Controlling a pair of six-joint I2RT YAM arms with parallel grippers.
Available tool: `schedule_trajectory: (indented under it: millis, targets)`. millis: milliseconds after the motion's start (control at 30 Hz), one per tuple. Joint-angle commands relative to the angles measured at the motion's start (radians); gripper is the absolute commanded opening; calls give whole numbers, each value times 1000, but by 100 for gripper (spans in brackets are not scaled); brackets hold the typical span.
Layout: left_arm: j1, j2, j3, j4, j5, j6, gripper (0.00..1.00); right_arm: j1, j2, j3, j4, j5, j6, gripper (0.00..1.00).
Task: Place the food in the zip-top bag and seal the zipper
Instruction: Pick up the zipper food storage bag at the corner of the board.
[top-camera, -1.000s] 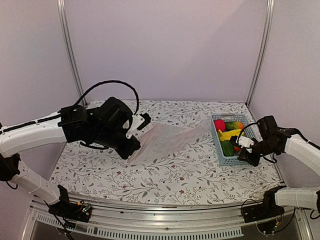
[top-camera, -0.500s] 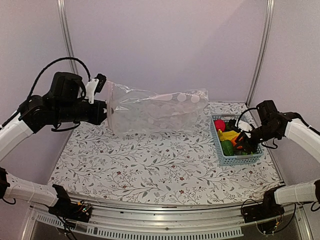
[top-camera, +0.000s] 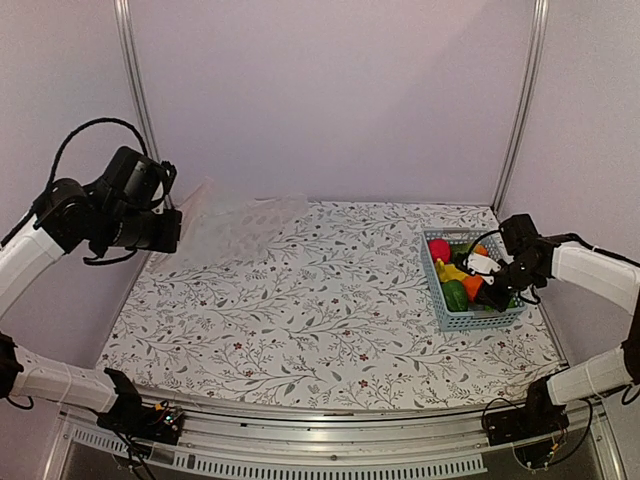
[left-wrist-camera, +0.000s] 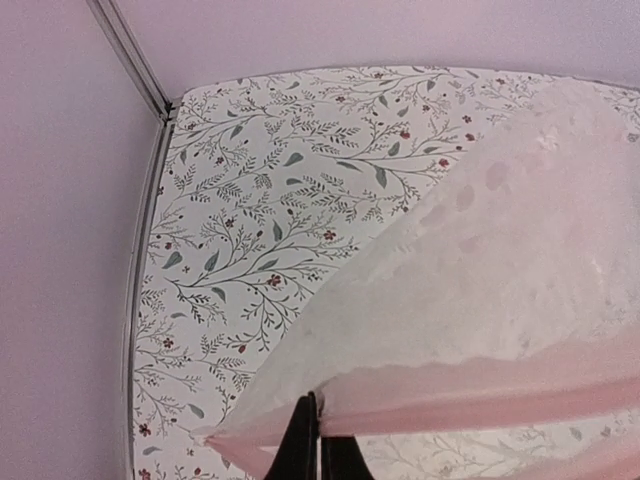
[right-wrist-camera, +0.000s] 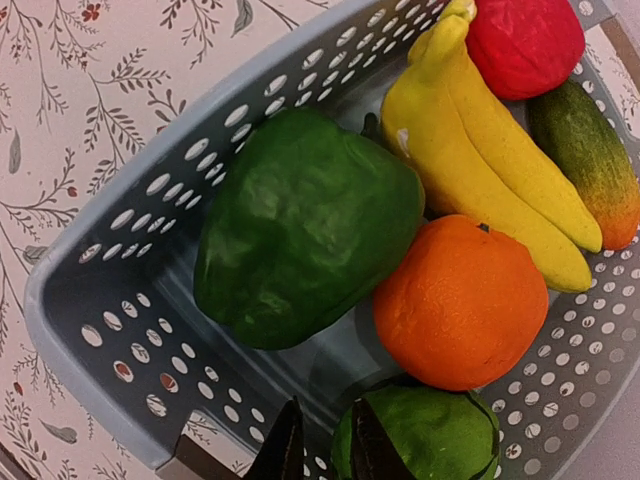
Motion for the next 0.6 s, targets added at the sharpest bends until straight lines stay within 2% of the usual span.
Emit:
schedule_trajectory:
  millis: [0, 67, 200, 367, 567]
  targets:
    - [10, 35, -80, 47, 236, 21, 0, 7, -62, -84, 5, 53, -21, 17]
    - [10, 52, -137, 151, 394, 31, 0, 7, -87, -122, -19, 26, -51, 17]
    - [8, 112, -200, 323, 567, 24, 0, 26, -131, -173, -78, -9, -87, 17]
    - [7, 194, -233, 467, 646, 36, 0, 67, -191, -195, -167, -79, -116, 17]
    - [7, 266, -228, 587, 639, 54, 0, 93, -213, -190, -218, -128, -127, 17]
